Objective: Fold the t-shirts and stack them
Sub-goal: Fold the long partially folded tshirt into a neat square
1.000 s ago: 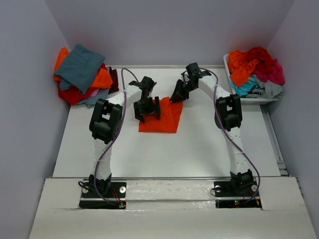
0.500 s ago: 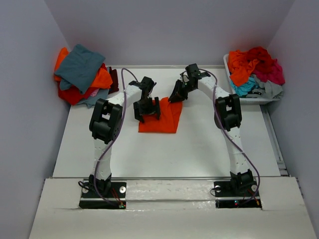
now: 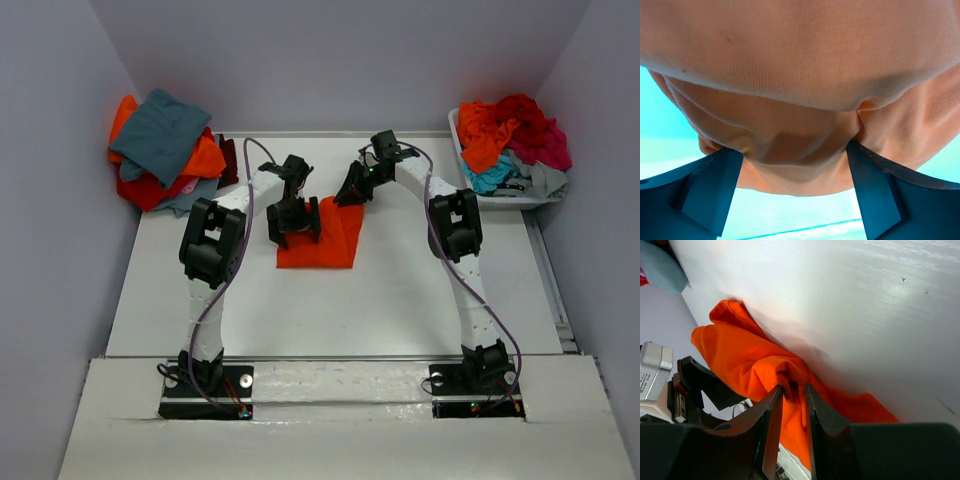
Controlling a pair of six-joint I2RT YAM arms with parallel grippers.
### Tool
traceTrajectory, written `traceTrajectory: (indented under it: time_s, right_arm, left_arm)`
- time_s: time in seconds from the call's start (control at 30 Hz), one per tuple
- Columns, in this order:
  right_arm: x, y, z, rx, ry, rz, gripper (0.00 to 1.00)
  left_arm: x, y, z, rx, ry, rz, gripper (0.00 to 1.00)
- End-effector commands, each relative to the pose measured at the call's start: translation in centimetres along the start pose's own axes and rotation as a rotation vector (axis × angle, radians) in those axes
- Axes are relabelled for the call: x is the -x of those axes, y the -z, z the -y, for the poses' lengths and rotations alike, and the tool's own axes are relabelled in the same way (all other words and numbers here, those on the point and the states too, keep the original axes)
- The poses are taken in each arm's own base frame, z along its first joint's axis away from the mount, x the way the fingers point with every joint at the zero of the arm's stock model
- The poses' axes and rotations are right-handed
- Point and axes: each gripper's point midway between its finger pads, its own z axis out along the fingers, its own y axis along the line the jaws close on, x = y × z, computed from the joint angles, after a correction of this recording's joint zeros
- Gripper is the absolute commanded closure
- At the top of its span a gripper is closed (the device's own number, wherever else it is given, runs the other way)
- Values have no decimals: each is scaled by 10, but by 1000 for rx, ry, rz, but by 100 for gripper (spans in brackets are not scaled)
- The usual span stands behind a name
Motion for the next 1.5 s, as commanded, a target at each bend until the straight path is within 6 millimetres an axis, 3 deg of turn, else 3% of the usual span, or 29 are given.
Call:
traceTrajectory:
  time_s: [0.0,0.3,0.47,0.73,1.0,1.47]
  right_arm:
    - [5,2,-22,73,45,19,69]
    - [5,15,-44,121,64,32,68]
    - [-4,7,-41,130,54,-4,67]
    - [-25,-4,-52,131,85,-39,68]
    - [-24,0,-51,95,93,-21,92]
    - [-17,17,-49,-6,130,55,93]
  left_arm:
    - [-15,-8,-14,70,-18,-66,1]
    - [-15,-10,-14,71,-19,-71,1]
    - [-15,-11,-14,69,-19,-72,1]
    - [-15,-11,-14,70,-22,-71,1]
    - [-16,-11,-15,72,-24,-72,1]
    - [-20,-10,-18,78,-31,-73,1]
